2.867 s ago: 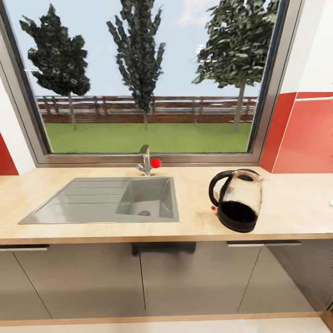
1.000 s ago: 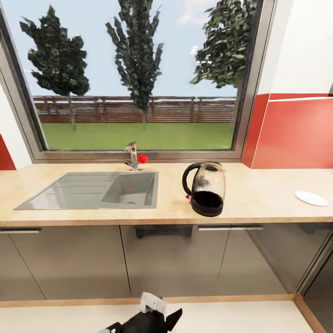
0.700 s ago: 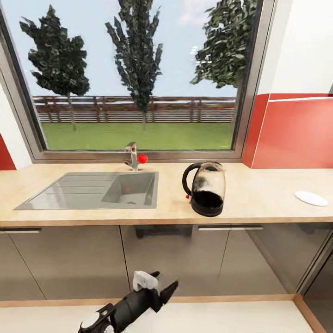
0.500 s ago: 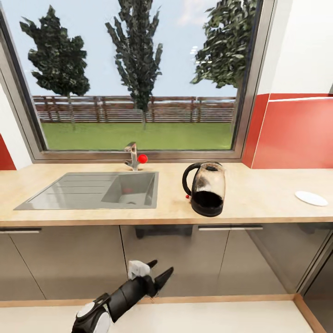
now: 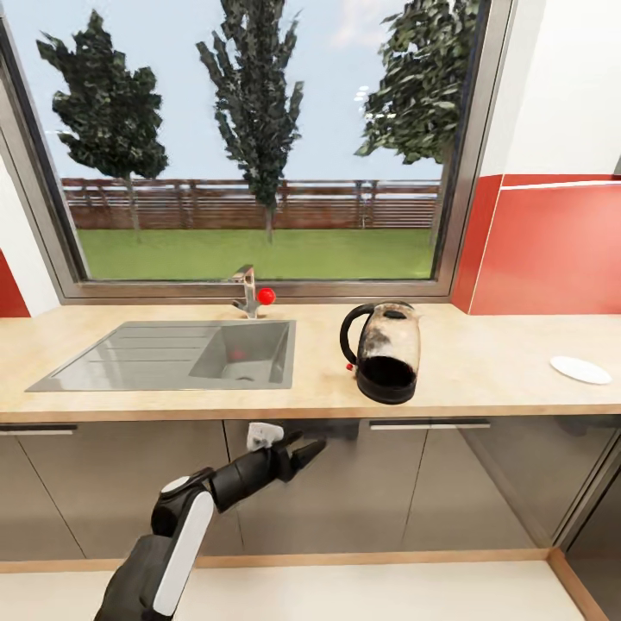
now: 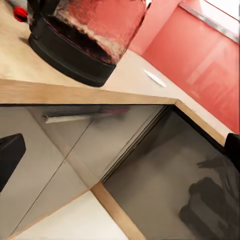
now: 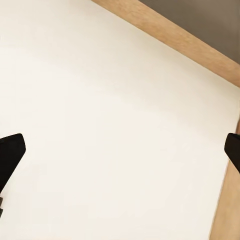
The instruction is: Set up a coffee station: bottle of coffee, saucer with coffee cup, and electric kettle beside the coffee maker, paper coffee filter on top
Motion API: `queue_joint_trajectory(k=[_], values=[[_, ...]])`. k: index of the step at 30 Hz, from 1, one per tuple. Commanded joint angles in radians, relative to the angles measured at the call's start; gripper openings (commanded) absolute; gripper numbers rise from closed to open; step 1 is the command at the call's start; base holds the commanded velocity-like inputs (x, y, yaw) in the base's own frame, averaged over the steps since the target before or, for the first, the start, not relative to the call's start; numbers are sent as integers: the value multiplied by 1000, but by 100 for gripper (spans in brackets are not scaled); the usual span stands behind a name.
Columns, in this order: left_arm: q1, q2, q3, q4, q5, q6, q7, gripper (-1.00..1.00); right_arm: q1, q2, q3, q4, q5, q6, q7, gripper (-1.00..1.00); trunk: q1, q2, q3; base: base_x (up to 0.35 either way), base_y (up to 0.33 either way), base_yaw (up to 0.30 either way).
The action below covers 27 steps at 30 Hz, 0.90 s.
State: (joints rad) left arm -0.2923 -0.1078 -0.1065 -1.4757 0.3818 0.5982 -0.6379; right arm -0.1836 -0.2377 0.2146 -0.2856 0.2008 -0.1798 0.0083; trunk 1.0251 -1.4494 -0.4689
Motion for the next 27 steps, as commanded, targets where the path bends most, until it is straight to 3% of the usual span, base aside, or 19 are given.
queue_joint_trajectory(k=[1, 15, 19, 27], values=[[-13, 0, 1, 0, 5, 18, 1, 100, -1, 0, -2, 0, 9, -3, 1, 100, 0, -1, -1, 0, 0, 0], [-132, 0, 32, 30, 5, 77, 33, 100, -1, 0, -3, -1, 8, -4, 1, 100, 0, -1, -1, 0, 0, 0], [-175, -1, 33, 94, 6, 78, 105, 100, -1, 0, -3, -1, 8, -4, 1, 100, 0, -1, -1, 0, 0, 0], [-129, -31, 1, 94, 21, 69, 100, 100, -22, 45, -1, 7, 13, -10, 6, 100, 0, -1, -1, 0, 0, 0]])
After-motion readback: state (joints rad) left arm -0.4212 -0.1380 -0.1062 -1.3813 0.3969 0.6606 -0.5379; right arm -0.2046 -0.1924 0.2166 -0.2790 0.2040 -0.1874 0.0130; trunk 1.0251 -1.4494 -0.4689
